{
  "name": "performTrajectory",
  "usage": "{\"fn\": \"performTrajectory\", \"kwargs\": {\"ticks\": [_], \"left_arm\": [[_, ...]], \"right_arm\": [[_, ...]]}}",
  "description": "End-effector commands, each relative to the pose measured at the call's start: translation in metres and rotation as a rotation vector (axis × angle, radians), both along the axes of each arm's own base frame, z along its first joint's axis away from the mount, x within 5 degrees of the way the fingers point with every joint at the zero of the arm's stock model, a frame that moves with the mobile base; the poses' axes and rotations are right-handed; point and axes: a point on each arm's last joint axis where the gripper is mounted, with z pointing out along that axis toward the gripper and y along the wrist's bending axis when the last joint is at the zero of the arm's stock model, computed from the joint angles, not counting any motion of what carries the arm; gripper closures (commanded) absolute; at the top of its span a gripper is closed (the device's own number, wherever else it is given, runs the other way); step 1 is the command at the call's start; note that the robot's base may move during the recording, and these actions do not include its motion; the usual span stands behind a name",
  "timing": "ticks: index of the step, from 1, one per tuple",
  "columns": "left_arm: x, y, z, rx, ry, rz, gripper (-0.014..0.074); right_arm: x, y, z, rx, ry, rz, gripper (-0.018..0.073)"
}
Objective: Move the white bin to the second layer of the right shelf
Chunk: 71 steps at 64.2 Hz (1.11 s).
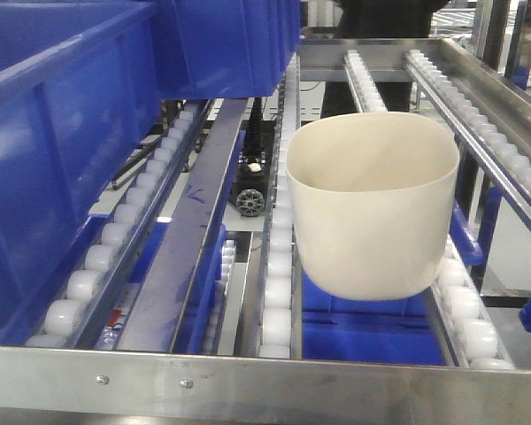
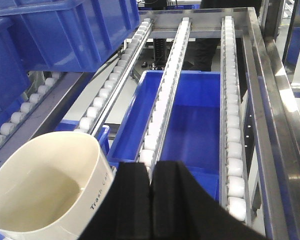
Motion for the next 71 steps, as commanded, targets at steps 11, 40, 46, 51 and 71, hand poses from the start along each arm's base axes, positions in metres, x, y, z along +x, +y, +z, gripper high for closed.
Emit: {"fn": "performTrajectory", "kwargs": {"ticks": [11,40,46,51,71], "left_arm": [[0.0,0.0,-0.004,-0.019,-0.059,0.002,0.0512],[0.0,0.0,-0.004,-0.019,-0.059,0.002,0.0512],[0.0,0.0,-0.004,-0.019,-0.059,0.002,0.0512],[0.0,0.0,-0.004,-0.019,-0.059,0.002,0.0512],[0.0,0.0,-0.004,-0.019,-0.059,0.002,0.0512]], "right_arm": [[-0.002,0.0,0.018,0.017,-0.127,0.009,0.0503],[-0.055,-0.014,-0.051,0.02,-0.212,-0.079,0.0503],[-0.06,-0.014,-0.069,0.022,-0.227,-0.079,0.0503],[-0.065,-0.015,-0.07,0.022,-0.232,-0.087,0.0503],[-0.065,-0.016,-0.071,0.021,-0.221,-0.09,0.0503]]}}
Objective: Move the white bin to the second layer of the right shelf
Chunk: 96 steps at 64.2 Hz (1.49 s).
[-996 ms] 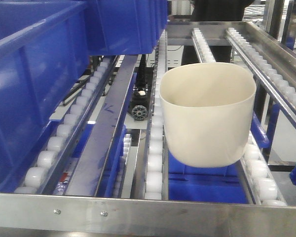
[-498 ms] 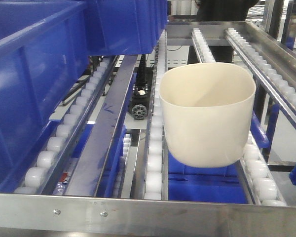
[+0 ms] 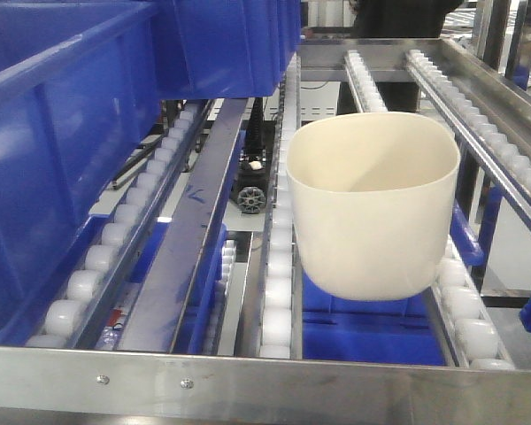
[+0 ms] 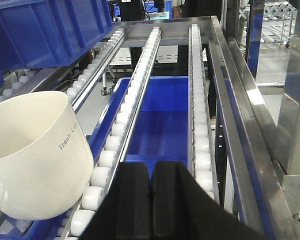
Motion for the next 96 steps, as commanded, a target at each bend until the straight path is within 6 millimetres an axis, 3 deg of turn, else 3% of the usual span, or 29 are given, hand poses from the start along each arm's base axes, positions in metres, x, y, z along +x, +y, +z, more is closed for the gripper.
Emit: {"fn": "performTrajectory", "kwargs": {"ticks": [1,96], "left_arm": [[0.0003,0.0003,-0.004,-0.019,-0.059,0.002,0.0512],[0.0003,0.0003,-0.004,-0.019,-0.059,0.002,0.0512]], "right_arm": [[-0.0029,0.0005,0.0142,0.003,-0.117,0.005,0.0503],[-0.0029,0.0003,0.0142,-0.041,-0.121,0.0,0.0503]]}}
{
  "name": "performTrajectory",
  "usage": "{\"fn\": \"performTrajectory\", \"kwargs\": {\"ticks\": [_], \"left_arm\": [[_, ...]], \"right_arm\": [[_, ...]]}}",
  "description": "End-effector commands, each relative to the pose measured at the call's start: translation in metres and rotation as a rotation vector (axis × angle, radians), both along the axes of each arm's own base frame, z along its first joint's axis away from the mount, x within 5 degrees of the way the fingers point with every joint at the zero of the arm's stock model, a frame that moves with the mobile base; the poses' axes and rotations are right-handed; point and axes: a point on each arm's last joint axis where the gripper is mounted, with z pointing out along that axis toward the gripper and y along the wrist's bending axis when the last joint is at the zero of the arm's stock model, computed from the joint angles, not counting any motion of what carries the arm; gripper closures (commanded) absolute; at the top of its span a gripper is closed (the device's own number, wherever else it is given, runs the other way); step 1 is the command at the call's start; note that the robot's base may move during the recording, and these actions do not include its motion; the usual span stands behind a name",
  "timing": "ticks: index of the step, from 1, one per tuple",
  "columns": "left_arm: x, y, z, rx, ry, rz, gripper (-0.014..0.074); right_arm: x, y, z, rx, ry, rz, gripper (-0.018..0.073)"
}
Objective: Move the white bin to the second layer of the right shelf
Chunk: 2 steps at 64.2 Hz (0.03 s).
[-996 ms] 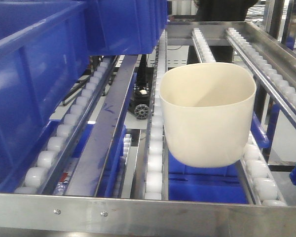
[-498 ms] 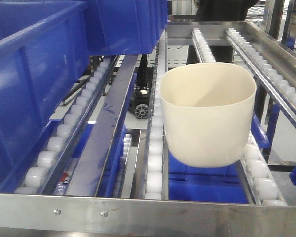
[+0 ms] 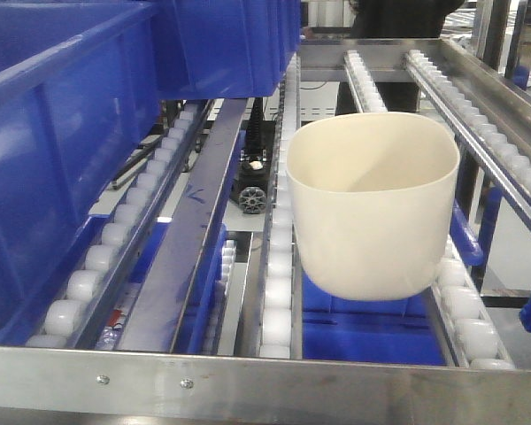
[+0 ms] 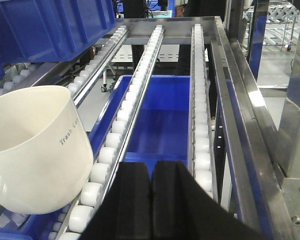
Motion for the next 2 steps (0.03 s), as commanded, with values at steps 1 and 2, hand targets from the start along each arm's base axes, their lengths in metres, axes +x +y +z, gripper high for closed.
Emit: {"fn": "performTrajectory", "kwargs": {"ticks": [1,2], "left_arm": [[0.0003,0.0003,-0.004,-0.019,-0.059,0.002,0.0512],[0.0003,0.0003,-0.004,-0.019,-0.059,0.002,0.0512]], "right_arm": [[-0.0029,-0.0002,0.0147,-0.007,-0.123,-0.003,0.0503],[-0.0029,-0.0002,0.0147,-0.007,-0.123,-0.003,0.0503]]}}
